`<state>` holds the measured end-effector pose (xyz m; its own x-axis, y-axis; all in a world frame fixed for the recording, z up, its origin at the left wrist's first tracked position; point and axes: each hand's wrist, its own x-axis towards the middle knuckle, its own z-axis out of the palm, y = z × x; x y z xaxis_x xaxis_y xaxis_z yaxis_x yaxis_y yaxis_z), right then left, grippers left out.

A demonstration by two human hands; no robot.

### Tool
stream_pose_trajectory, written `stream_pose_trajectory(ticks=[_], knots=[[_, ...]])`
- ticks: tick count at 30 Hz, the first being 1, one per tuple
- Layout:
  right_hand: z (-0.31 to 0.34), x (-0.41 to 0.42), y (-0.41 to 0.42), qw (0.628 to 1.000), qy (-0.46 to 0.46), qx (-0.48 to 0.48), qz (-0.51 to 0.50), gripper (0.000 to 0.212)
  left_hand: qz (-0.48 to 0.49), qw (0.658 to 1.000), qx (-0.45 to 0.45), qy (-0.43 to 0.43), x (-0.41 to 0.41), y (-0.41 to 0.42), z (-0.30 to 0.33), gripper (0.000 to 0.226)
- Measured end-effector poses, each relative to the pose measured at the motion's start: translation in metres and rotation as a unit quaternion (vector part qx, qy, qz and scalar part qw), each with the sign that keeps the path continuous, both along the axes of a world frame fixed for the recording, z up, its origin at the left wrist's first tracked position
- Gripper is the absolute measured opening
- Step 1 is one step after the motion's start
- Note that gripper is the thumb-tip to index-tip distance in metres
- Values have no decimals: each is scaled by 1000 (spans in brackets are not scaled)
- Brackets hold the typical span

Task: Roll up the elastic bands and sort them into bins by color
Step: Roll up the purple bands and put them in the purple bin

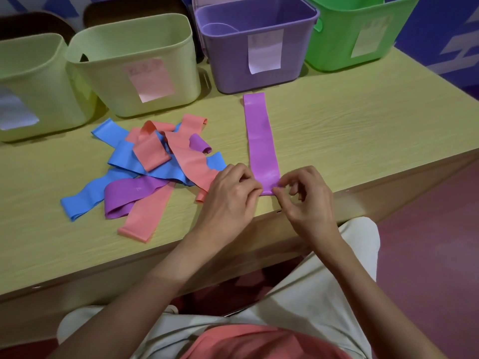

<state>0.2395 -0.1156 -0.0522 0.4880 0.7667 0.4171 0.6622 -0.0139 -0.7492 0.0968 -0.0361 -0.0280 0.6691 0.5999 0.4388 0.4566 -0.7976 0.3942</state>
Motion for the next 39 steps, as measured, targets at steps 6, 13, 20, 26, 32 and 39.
stream_pose_trajectory(ticks=[6,13,20,26,32,39], knots=[[-9,2,0,996,-65,30,58,4,-3,1000,-22,4,-1,-1,6,9],[-9,9,-2,989,-107,36,99,7,-69,994,43,73,-14,4,7,7],[-8,9,1,992,-94,30,84,8,-71,992,72,71,-11,8,4,5],[-8,1,2,995,-81,21,46,6,-55,988,98,106,-12,9,5,10],[-8,1,5,995,-86,42,21,2,-26,977,109,183,-19,7,9,40],[-2,3,11,989,-136,39,39,3,1,958,114,264,-20,3,16,51]])
